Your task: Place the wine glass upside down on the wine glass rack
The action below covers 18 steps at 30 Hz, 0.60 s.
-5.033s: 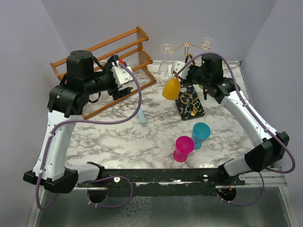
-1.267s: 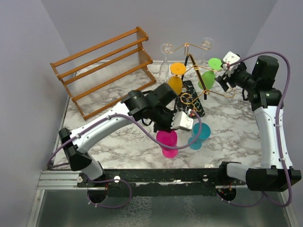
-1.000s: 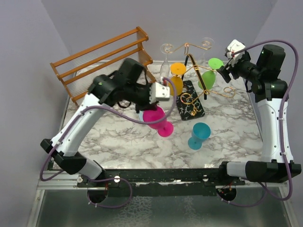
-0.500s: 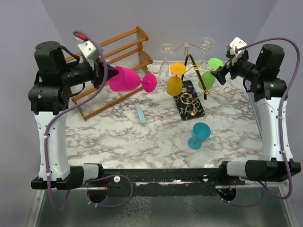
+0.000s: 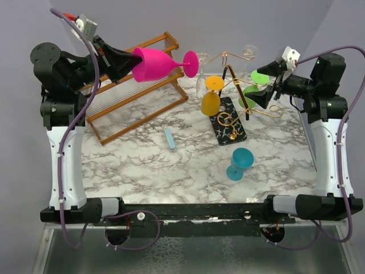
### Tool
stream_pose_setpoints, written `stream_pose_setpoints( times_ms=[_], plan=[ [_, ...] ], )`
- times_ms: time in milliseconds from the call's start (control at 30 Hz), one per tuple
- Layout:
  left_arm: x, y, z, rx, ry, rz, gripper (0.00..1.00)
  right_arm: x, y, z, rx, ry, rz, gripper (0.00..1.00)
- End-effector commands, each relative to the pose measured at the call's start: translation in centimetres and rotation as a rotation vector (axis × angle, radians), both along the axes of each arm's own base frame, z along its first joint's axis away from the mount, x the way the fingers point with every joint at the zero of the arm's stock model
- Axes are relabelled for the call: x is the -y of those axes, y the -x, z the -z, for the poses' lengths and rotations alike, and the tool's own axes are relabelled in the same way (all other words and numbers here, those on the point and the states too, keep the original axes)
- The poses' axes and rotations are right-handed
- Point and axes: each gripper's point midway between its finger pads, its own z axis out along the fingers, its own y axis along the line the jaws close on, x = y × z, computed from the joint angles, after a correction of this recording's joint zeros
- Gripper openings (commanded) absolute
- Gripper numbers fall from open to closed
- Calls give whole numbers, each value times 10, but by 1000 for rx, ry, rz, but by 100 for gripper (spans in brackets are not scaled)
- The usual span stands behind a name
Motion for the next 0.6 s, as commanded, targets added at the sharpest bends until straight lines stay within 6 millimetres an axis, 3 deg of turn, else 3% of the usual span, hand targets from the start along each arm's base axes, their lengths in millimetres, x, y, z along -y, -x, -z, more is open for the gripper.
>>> stream_pose_setpoints(
  times_ms=[0,233,400,567],
  plan=[
    [2,-29,-21,-26,138,-29,0,-15,23,-44,-38,-164,-65,100],
    [19,-63,-17,-84,204,-59,0,-17,12,-62,-155,-313,11,95],
    [56,-76,-6,-68,164,-35,0,-15,-2,-64,-165,-354,70,91],
    [90,-85,5,-67,143,4,0,-27,-6,-62,-212,-390,33,88]
  ],
)
